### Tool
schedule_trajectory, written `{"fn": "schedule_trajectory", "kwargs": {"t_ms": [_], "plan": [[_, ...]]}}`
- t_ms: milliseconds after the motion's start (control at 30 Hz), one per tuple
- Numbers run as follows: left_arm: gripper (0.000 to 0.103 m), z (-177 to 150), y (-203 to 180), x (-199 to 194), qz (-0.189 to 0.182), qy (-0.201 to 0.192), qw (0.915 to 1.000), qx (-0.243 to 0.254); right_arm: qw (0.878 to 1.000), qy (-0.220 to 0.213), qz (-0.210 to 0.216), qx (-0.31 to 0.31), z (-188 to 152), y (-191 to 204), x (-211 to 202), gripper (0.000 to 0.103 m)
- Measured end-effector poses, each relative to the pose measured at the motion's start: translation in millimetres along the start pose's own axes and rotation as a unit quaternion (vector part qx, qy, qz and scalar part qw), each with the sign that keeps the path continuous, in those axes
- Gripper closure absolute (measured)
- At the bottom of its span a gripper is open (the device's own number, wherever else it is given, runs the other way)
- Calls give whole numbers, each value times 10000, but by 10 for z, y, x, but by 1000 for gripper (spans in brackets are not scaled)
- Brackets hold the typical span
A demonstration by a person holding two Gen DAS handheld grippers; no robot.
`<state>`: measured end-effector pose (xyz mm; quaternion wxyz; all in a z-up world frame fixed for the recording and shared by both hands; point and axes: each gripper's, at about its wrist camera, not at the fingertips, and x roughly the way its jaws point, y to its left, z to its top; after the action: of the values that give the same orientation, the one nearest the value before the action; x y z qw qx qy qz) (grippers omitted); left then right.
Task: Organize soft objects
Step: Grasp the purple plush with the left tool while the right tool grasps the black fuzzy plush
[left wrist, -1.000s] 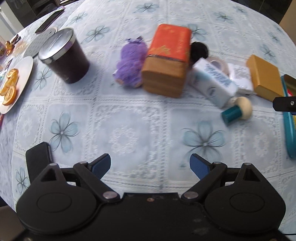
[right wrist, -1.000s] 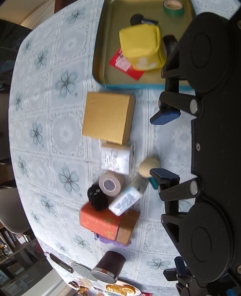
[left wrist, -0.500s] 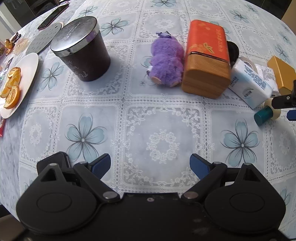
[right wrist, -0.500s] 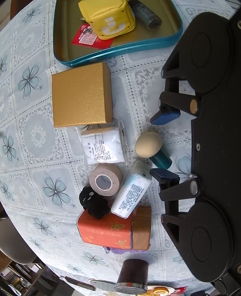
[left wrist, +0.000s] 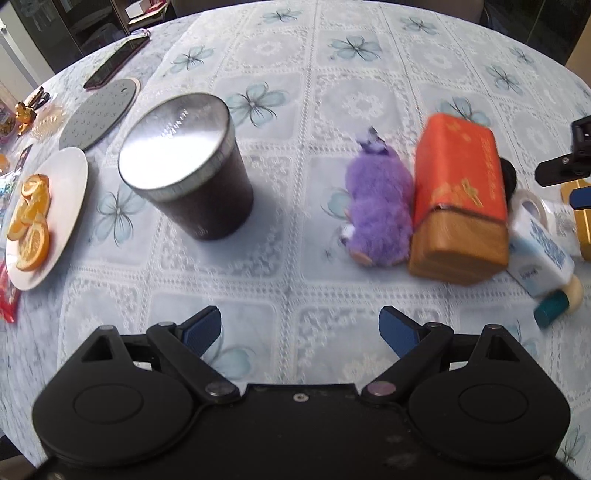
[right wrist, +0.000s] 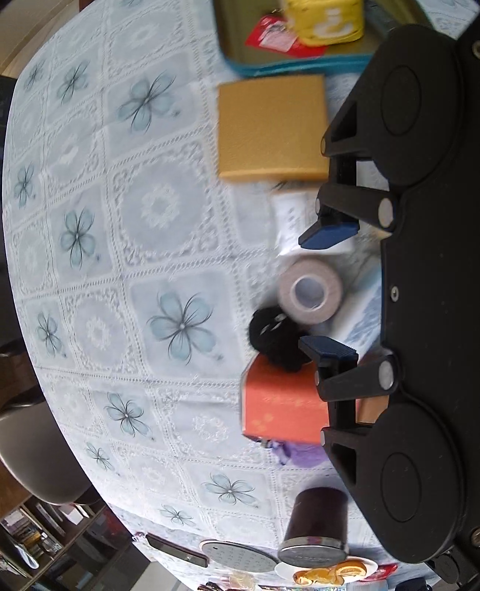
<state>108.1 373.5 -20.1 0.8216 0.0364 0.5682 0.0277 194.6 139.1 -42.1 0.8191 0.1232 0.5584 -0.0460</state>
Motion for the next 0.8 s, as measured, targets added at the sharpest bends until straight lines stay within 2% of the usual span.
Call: {"fn": "schedule_trajectory", "kwargs": {"t_ms": [167, 500, 633, 800], "plan": [[11, 81, 101, 28, -21, -24, 9999, -152, 9999, 169, 22, 2, 205, 154, 234, 51], [11, 158, 97, 137, -64, 14, 9999, -117, 9980, 618, -147, -66, 355, 241, 590, 51], [11, 247, 56, 170, -123, -43, 9999, -57, 9962, 811, -111, -309, 374, 296, 670, 64], [11, 361, -11, 217, -195, -123, 9997, 6, 9953, 617, -255, -696, 443, 390, 595, 65]]}}
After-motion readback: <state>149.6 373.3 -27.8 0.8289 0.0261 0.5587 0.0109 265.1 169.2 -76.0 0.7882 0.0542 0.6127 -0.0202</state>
